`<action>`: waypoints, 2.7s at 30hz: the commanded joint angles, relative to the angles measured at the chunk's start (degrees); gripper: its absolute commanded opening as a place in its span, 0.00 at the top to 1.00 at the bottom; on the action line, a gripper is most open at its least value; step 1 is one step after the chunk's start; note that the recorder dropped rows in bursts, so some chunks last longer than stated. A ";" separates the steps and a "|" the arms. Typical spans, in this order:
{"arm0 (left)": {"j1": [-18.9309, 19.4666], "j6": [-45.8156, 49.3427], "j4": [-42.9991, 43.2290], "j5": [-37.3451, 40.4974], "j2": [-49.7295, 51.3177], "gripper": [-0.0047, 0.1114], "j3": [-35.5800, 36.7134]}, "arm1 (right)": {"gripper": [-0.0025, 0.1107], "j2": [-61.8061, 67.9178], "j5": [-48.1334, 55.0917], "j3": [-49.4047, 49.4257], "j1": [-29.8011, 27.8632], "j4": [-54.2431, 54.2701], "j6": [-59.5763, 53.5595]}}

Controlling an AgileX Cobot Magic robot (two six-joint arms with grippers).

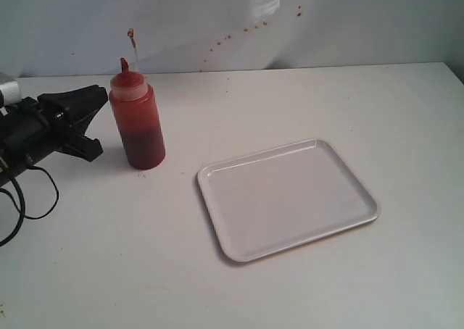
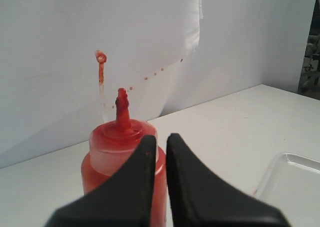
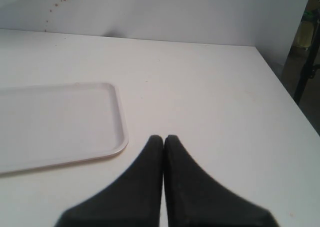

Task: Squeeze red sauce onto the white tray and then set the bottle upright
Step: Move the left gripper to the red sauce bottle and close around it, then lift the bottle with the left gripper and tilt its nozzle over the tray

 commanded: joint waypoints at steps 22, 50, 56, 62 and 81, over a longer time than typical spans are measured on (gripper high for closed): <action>-0.29 -1.73 2.26 5.90 1.10 0.06 -0.09 | 0.98 -0.36 -0.07 0.23 0.19 0.15 0.02; -0.29 2.53 6.61 4.19 33.90 0.06 -26.06 | 0.98 -0.36 -0.07 0.23 0.19 0.15 0.02; -0.29 2.53 9.00 4.19 34.88 0.06 -26.76 | 0.98 -0.36 -0.07 0.23 0.19 0.15 0.02; -0.29 2.53 8.70 4.19 34.88 0.06 -26.76 | 0.98 -0.36 -0.07 0.23 0.19 0.15 0.02; -0.29 2.68 11.10 0.15 34.88 0.96 -26.76 | 0.98 -0.36 -0.07 0.23 0.19 0.15 0.02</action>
